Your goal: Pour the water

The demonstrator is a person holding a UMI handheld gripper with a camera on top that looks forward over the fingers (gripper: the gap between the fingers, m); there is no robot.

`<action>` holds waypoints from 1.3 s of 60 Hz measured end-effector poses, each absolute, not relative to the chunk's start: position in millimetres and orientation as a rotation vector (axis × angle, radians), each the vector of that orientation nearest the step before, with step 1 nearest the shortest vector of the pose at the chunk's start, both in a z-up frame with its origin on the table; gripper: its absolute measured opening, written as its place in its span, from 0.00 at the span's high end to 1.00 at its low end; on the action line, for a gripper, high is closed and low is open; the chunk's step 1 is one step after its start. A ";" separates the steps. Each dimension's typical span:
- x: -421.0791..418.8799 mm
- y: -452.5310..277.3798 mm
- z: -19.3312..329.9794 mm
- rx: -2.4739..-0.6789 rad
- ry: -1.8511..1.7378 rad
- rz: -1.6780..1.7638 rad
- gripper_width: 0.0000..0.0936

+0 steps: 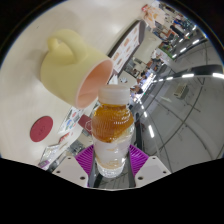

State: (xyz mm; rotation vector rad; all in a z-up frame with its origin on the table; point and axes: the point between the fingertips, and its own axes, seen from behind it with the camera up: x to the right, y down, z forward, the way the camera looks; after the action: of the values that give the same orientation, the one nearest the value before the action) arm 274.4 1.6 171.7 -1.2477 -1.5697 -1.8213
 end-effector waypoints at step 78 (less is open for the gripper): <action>326.5 -78.4 65.4 -2.217 0.065 -0.115 0.09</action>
State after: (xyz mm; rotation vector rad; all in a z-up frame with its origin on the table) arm 326.5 -78.4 65.4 -2.2171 0.0646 -0.1146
